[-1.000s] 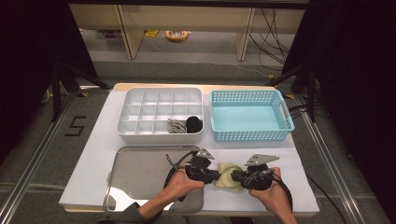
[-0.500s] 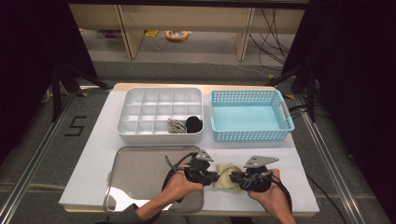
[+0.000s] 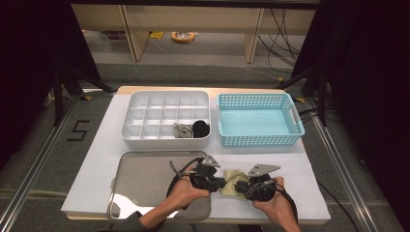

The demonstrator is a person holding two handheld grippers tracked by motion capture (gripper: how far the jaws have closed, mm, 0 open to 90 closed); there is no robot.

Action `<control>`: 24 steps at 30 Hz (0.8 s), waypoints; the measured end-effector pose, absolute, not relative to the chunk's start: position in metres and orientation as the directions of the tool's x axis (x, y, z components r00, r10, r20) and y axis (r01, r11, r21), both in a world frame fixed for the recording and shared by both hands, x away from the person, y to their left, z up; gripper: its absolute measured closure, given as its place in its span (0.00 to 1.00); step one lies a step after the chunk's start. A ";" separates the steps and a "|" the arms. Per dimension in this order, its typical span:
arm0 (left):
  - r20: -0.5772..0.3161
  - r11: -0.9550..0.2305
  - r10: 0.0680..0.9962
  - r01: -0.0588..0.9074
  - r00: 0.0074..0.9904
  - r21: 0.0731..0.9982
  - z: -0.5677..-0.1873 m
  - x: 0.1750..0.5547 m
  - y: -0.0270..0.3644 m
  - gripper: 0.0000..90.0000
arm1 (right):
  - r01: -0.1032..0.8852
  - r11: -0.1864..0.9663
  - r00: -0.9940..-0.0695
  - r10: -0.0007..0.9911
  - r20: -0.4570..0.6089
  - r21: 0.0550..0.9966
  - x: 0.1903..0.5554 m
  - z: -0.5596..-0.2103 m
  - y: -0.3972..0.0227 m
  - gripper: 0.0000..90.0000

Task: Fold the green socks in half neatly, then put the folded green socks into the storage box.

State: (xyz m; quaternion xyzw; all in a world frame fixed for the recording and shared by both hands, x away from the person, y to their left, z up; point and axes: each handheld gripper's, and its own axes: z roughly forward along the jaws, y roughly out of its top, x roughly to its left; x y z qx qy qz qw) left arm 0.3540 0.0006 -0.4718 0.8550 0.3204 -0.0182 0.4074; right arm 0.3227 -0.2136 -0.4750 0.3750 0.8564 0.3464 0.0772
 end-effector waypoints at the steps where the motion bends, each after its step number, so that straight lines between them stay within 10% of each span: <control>1: -0.292 -0.466 0.525 0.557 0.800 0.688 -0.471 0.354 0.001 0.93 | 0.582 0.470 -0.705 0.698 0.123 0.664 0.322 -0.475 -0.213 0.88; 24: -0.257 -0.483 0.515 0.525 0.818 0.701 -0.466 0.352 0.000 0.94 | 0.552 0.444 -0.704 0.702 0.109 0.706 0.344 -0.458 -0.215 0.90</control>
